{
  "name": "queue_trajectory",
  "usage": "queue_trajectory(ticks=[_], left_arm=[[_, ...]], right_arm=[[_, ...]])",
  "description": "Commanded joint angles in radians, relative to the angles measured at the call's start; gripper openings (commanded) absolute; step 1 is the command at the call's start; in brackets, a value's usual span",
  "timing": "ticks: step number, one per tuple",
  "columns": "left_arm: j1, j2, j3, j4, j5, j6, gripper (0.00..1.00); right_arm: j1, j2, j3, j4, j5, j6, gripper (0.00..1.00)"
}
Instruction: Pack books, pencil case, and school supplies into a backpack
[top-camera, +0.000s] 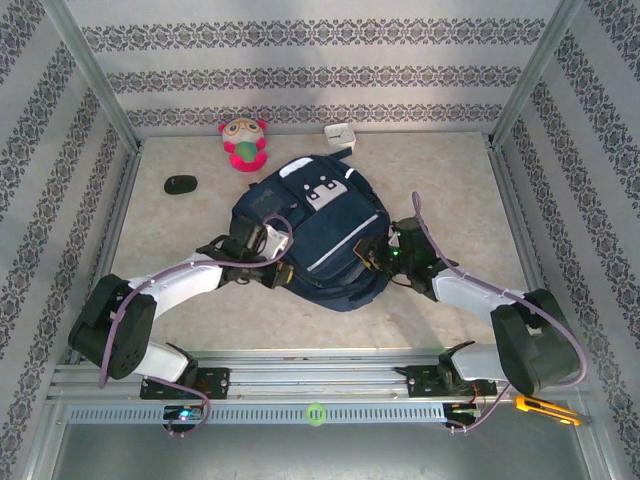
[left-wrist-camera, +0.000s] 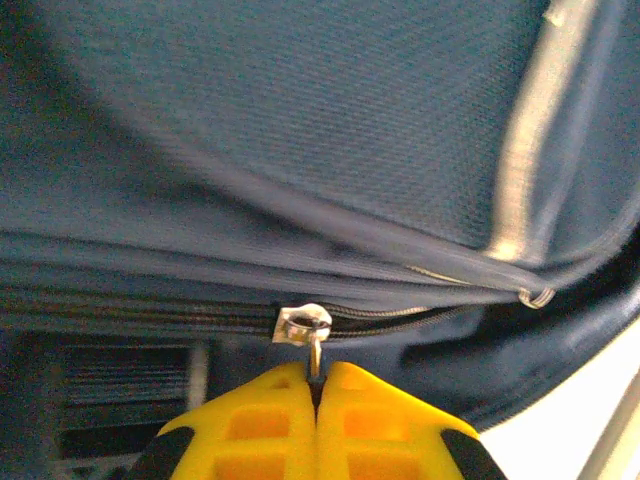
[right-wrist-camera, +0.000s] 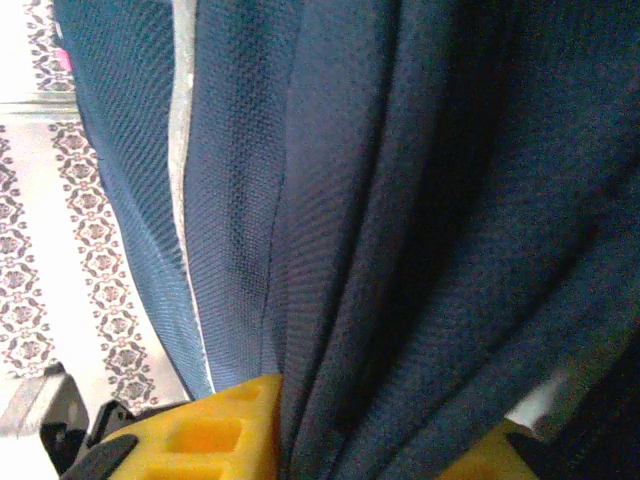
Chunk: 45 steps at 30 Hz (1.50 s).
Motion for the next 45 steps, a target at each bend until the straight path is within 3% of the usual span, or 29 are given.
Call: queue_trajectory(ticks=[1, 7, 10, 13, 18, 21, 24, 30, 39, 40, 43, 45], left_arm=[[-0.089, -0.014, 0.044, -0.027, 0.052, 0.013, 0.0], [-0.245, 0.048, 0.109, 0.072, 0.05, -0.074, 0.01], [-0.311, 0.093, 0.152, 0.157, 0.042, -0.116, 0.12], [-0.328, 0.112, 0.197, 0.165, 0.042, -0.121, 0.32], [-0.298, -0.009, 0.246, -0.022, -0.006, 0.077, 0.68], [-0.248, -0.11, 0.251, -0.157, -0.03, 0.283, 0.8], [-0.215, -0.196, 0.22, -0.222, -0.129, 0.529, 0.86], [-0.201, -0.135, 0.191, -0.188, -0.316, 0.867, 0.91], [-0.205, 0.043, 0.181, -0.019, -0.355, 0.949, 0.97], [-0.205, 0.055, 0.176, 0.004, -0.388, 0.951, 0.95], [-0.204, 0.068, 0.161, 0.061, -0.451, 0.926, 0.64], [-0.203, 0.048, 0.154, 0.046, -0.396, 0.904, 0.58]], right_arm=[[0.026, 0.031, 0.056, 0.15, 0.024, 0.035, 0.19], [0.045, 0.075, 0.073, 0.233, 0.053, 0.07, 0.16], [0.048, 0.087, 0.085, 0.239, 0.05, 0.066, 0.15], [0.036, 0.08, 0.085, 0.237, 0.04, 0.055, 0.15], [-0.021, 0.046, 0.11, 0.141, -0.055, -0.027, 0.21], [-0.048, 0.009, 0.12, 0.046, -0.082, -0.092, 0.35], [-0.063, -0.041, 0.13, -0.092, -0.105, -0.173, 0.49], [-0.08, -0.137, 0.104, -0.269, -0.104, -0.28, 0.57], [-0.062, -0.311, 0.068, -0.416, -0.005, -0.427, 0.59], [-0.055, -0.327, 0.069, -0.429, 0.004, -0.457, 0.59], [-0.007, -0.358, 0.064, -0.435, 0.022, -0.566, 0.59], [0.035, -0.367, 0.06, -0.432, 0.037, -0.637, 0.58]])
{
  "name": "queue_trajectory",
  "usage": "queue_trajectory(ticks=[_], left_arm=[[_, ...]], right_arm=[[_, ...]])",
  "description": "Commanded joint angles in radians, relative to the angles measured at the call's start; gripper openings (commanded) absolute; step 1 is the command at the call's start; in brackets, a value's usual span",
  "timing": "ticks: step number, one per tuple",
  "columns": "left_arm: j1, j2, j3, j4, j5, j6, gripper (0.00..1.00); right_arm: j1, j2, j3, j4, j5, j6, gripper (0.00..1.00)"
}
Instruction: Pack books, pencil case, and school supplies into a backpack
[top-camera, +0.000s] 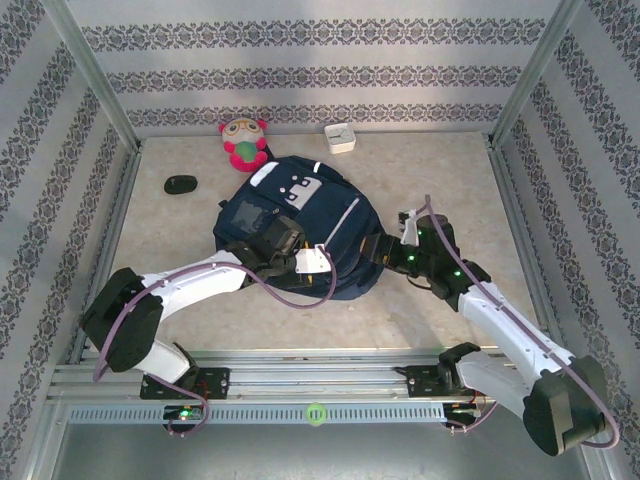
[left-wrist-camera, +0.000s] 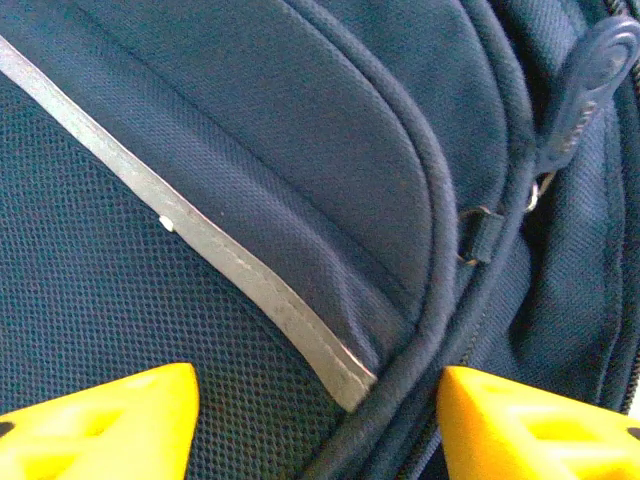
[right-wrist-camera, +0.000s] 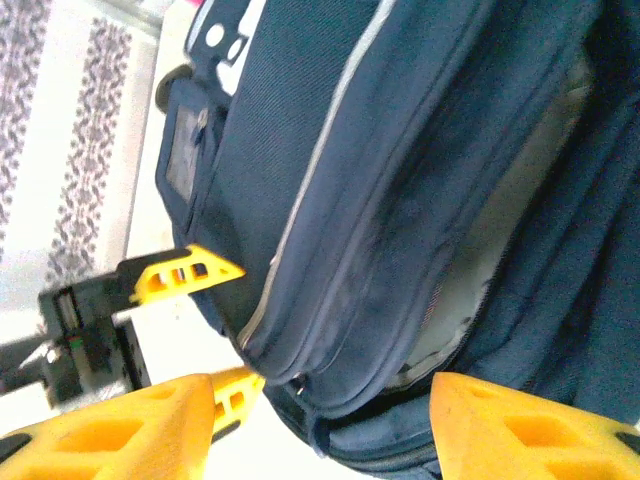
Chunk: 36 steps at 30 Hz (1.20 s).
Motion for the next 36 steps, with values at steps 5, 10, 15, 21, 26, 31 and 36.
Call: queue_trajectory(ticks=[5, 10, 15, 21, 26, 31, 36], left_arm=[[0.014, -0.044, -0.038, 0.063, 0.109, -0.083, 0.34], [0.014, -0.029, -0.047, 0.076, 0.119, -0.119, 0.28], [0.017, -0.034, -0.062, 0.087, 0.118, -0.134, 0.25], [0.02, -0.11, -0.145, 0.185, 0.115, -0.086, 0.76], [0.02, -0.12, -0.181, 0.252, 0.063, 0.032, 0.92], [0.021, -0.045, -0.175, 0.347, 0.008, 0.118, 0.95], [0.02, -0.002, -0.177, 0.395, 0.01, 0.115, 0.92]], right_arm=[[0.121, 0.034, -0.009, -0.023, 0.002, -0.251, 0.56], [0.17, 0.112, 0.015, -0.044, -0.037, -0.238, 0.55], [0.194, 0.23, 0.069, -0.091, -0.032, -0.185, 0.55], [0.209, 0.301, 0.116, -0.124, -0.102, -0.137, 0.56], [0.193, 0.293, 0.109, -0.136, -0.115, -0.098, 0.57], [0.191, 0.327, 0.126, -0.147, -0.15, -0.067, 0.56], [0.192, 0.355, 0.152, -0.165, -0.14, -0.058, 0.53]])
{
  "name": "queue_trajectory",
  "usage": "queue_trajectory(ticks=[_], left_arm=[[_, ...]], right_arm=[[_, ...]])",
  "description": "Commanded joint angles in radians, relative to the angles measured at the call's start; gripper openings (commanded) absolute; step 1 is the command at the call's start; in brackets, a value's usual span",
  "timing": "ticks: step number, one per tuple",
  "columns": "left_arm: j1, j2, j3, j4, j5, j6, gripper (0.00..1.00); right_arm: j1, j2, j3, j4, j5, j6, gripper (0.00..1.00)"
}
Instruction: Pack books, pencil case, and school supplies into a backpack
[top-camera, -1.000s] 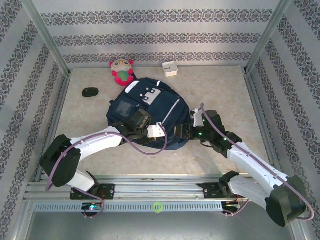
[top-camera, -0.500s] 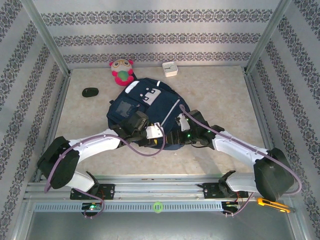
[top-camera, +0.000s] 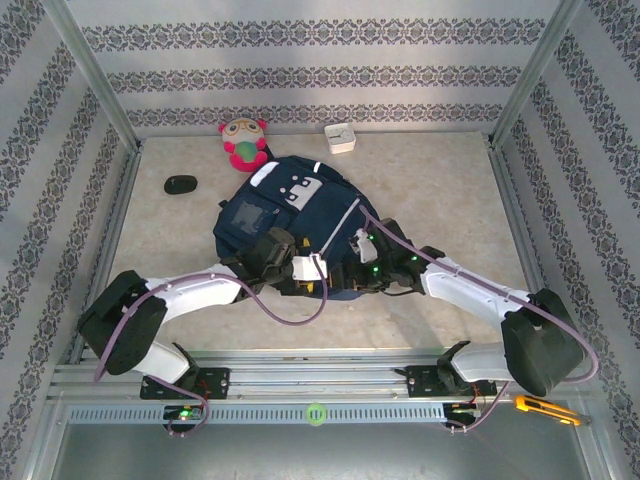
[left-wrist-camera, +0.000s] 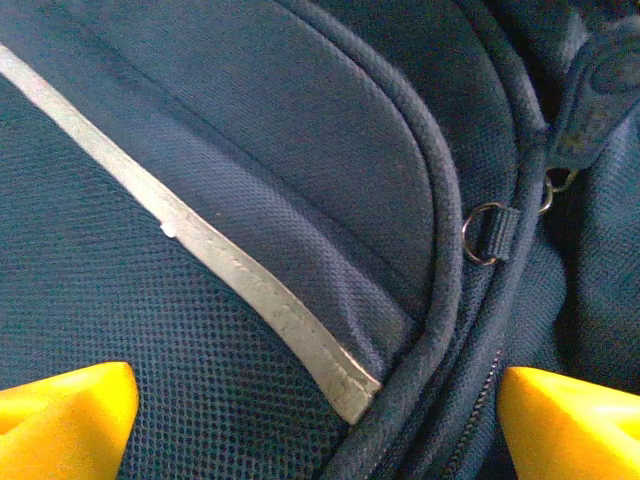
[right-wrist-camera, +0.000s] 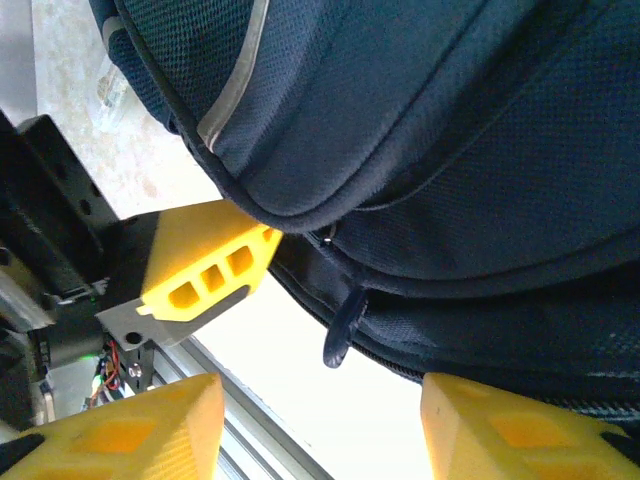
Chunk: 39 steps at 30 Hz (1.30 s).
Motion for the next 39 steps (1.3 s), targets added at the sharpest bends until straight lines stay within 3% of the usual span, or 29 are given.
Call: queue_trajectory(ticks=[1, 13, 22, 39], left_arm=[[0.01, 0.011, -0.007, 0.088, -0.002, 0.03, 0.91], [0.021, -0.043, -0.061, 0.155, 0.011, -0.068, 0.9], [0.048, -0.099, -0.12, 0.232, 0.027, -0.156, 0.91], [0.053, -0.098, -0.13, 0.257, 0.041, -0.172, 0.91]], right_arm=[[-0.006, 0.023, 0.043, -0.04, -0.006, 0.022, 0.53], [0.01, 0.095, 0.129, -0.129, 0.044, -0.005, 0.37], [0.029, 0.125, 0.173, -0.173, 0.053, -0.007, 0.37], [0.096, 0.226, 0.288, -0.324, 0.191, -0.027, 0.35]])
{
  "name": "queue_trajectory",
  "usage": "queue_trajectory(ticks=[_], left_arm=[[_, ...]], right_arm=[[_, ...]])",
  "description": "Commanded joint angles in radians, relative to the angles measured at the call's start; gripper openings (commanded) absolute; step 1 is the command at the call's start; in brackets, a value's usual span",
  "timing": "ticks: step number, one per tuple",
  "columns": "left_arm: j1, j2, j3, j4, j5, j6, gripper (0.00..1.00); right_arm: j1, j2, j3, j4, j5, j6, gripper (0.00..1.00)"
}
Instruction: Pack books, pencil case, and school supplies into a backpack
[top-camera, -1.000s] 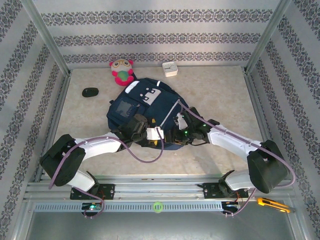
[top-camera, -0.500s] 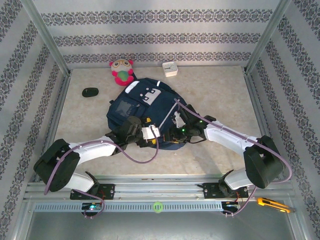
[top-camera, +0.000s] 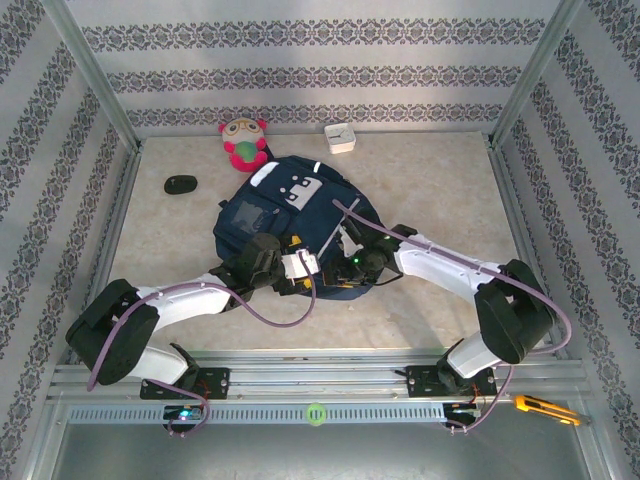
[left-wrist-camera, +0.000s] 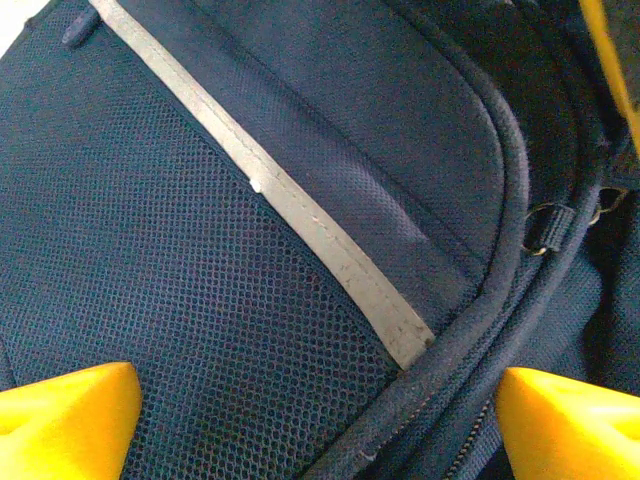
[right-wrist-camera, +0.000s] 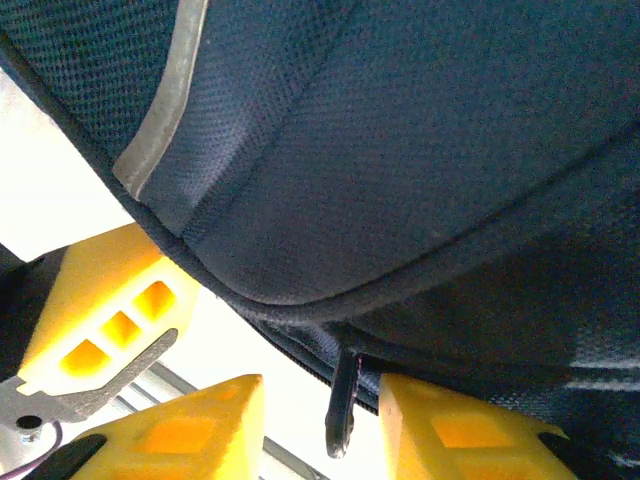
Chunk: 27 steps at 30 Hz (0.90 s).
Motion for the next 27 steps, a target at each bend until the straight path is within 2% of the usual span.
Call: queue_trajectory(ticks=[1, 8, 12, 16, 18, 23, 25, 27], left_arm=[[0.017, -0.018, 0.001, 0.066, 0.021, -0.022, 0.91], [0.018, -0.017, 0.003, 0.068, 0.027, -0.026, 0.91], [0.018, -0.023, 0.008, 0.04, 0.037, -0.009, 0.91], [-0.001, -0.045, 0.082, -0.139, 0.076, 0.081, 0.91], [-0.008, -0.044, 0.107, -0.169, 0.087, 0.109, 0.91], [-0.044, 0.027, 0.18, -0.23, 0.086, 0.173, 0.91], [-0.06, 0.052, 0.195, -0.22, 0.077, 0.18, 0.88], [-0.064, 0.069, 0.2, -0.19, 0.073, 0.162, 0.76]], right_arm=[[0.016, 0.023, 0.036, -0.065, 0.063, -0.018, 0.34], [0.018, 0.051, 0.067, -0.047, 0.088, -0.005, 0.25], [0.017, 0.032, 0.065, -0.027, 0.086, -0.014, 0.12], [0.013, -0.035, 0.054, -0.028, 0.062, -0.053, 0.04], [0.007, -0.07, 0.042, -0.024, 0.044, -0.062, 0.01], [-0.012, -0.121, 0.017, -0.002, -0.033, -0.068, 0.0], [-0.017, -0.133, 0.01, 0.01, -0.05, -0.07, 0.0], [-0.023, -0.147, 0.002, 0.019, -0.059, -0.074, 0.0]])
